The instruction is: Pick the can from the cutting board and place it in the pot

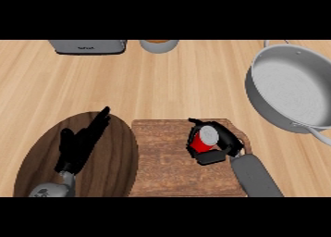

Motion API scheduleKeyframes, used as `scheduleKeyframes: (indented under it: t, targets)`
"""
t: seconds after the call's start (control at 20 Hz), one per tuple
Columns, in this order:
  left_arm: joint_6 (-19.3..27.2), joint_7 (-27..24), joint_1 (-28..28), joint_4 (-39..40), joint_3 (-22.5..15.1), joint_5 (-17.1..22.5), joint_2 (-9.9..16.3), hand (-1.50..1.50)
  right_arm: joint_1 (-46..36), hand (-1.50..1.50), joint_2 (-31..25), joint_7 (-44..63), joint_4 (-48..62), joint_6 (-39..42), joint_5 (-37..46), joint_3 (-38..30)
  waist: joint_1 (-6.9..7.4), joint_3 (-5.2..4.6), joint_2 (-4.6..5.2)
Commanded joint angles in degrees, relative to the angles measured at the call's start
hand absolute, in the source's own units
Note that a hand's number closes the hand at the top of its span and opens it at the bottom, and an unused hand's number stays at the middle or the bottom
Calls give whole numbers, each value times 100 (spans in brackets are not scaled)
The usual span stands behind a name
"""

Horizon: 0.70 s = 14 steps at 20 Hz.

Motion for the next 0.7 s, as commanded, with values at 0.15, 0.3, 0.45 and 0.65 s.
scheduleKeyframes:
  t: [0.15, 0.3, 0.45, 0.65]
  targets:
    - [237, -16, 322, 12, 412, 92, 160, 0, 1332, 150, -987, -207, 82, -1860, -1036, -2371, -1168, 0, 47]
    - [241, -16, 394, -132, 522, 144, 246, 0, 1562, 150, -1106, -439, -167, -2671, -1437, -3233, -969, -5, 22]
    - [172, -5, 500, -167, 348, 93, 182, 0, 2264, 150, -1265, -912, -379, -3176, -1449, -3662, -696, -9, 48]
    - [236, -73, 126, 155, 37, -115, -143, 0, 2791, 150, -964, -896, -1170, -3655, -1548, -3841, -343, -23, 78]
